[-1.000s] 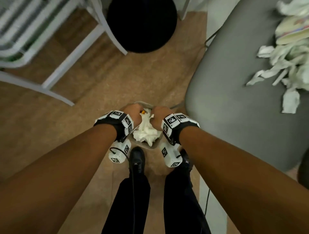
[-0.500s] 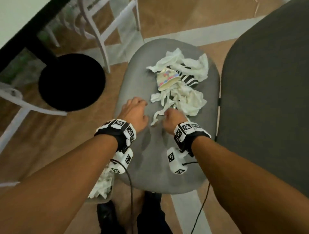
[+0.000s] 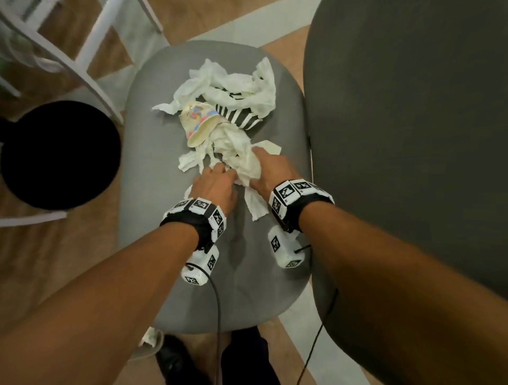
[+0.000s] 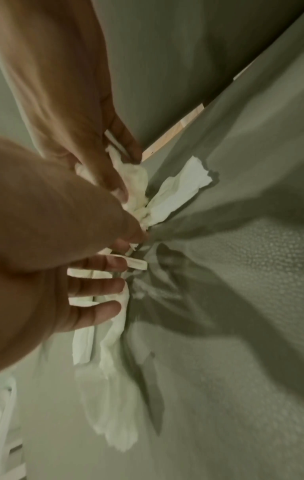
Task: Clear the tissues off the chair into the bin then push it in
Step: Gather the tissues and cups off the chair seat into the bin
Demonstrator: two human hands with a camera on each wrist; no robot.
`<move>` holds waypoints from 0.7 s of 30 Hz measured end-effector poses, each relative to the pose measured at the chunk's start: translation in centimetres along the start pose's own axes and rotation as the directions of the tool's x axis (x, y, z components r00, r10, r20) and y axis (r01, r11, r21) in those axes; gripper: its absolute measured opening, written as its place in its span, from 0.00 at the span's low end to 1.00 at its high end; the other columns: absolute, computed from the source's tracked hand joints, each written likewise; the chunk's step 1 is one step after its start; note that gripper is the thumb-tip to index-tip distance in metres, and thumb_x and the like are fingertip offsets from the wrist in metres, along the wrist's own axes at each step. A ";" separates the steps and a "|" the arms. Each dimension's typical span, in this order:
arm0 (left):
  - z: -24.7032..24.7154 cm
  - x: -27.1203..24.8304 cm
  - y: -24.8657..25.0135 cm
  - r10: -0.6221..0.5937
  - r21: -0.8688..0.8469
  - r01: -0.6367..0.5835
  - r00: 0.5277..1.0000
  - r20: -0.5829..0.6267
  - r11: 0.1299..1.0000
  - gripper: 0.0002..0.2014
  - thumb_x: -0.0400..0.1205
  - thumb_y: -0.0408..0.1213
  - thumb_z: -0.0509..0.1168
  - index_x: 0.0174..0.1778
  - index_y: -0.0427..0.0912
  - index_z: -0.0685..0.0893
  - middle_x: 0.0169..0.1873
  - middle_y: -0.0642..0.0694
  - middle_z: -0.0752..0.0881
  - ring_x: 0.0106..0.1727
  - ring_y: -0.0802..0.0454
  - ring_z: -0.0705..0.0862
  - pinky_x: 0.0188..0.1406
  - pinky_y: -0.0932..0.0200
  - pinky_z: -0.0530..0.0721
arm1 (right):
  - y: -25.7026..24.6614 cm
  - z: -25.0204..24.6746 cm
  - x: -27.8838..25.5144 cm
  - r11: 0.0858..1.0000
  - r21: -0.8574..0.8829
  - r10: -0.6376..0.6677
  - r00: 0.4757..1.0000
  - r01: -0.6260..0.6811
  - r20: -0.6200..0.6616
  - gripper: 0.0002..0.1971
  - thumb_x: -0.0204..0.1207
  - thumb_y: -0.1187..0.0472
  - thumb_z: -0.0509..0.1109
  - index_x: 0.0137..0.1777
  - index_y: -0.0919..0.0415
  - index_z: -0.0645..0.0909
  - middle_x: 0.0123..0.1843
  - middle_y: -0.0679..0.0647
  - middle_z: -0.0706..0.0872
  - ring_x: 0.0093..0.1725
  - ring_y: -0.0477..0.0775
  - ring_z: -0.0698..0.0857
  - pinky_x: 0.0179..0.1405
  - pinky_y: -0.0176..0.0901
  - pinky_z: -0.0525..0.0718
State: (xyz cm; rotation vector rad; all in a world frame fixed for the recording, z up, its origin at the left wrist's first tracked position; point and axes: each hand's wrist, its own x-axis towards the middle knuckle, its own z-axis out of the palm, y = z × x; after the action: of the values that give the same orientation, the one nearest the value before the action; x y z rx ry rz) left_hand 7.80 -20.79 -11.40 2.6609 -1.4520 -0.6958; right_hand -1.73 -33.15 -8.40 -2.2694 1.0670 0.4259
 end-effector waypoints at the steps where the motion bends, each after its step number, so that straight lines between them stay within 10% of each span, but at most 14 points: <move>1: 0.2 0.2 -0.1 -0.003 -0.003 0.003 1.000 0.009 1.000 0.12 0.80 0.39 0.64 0.59 0.46 0.83 0.56 0.41 0.80 0.57 0.36 0.78 0.53 0.44 0.79 | 0.4 0.0 -0.3 1.000 0.013 -0.015 1.000 0.015 0.016 0.30 0.73 0.53 0.73 0.76 0.45 0.70 0.65 0.59 0.83 0.62 0.65 0.85 0.59 0.52 0.85; 8: 0.5 -1.6 -1.3 -0.004 -0.070 0.006 1.000 0.021 0.998 0.09 0.74 0.24 0.65 0.48 0.38 0.78 0.49 0.38 0.79 0.46 0.35 0.81 0.40 0.49 0.79 | 0.5 0.6 -1.8 0.998 0.009 -0.054 0.999 0.055 -0.003 0.20 0.72 0.49 0.70 0.63 0.55 0.83 0.64 0.56 0.78 0.59 0.60 0.82 0.50 0.44 0.77; 15: 0.5 -4.6 -3.4 -0.122 -0.273 0.123 0.992 0.018 0.954 0.26 0.79 0.24 0.62 0.73 0.42 0.66 0.61 0.36 0.77 0.51 0.34 0.84 0.52 0.42 0.83 | -2.3 0.6 -4.4 0.990 0.039 -0.140 0.985 0.137 0.102 0.17 0.70 0.49 0.74 0.54 0.59 0.82 0.56 0.56 0.85 0.56 0.60 0.85 0.48 0.44 0.81; 21: -1.0 -4.9 -3.2 -0.348 -0.624 0.390 0.917 0.195 0.677 0.15 0.85 0.42 0.55 0.62 0.45 0.83 0.58 0.42 0.87 0.56 0.42 0.84 0.55 0.53 0.79 | -5.4 2.6 -5.7 0.954 -0.092 -0.223 0.880 0.286 0.420 0.19 0.71 0.53 0.76 0.61 0.57 0.84 0.55 0.56 0.88 0.55 0.59 0.86 0.50 0.44 0.83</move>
State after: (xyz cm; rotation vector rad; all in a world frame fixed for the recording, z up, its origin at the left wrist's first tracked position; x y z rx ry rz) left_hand 8.48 -15.25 -9.42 2.3518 -0.4830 -1.0767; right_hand -1.20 -25.46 -5.48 -2.2718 0.5299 0.8461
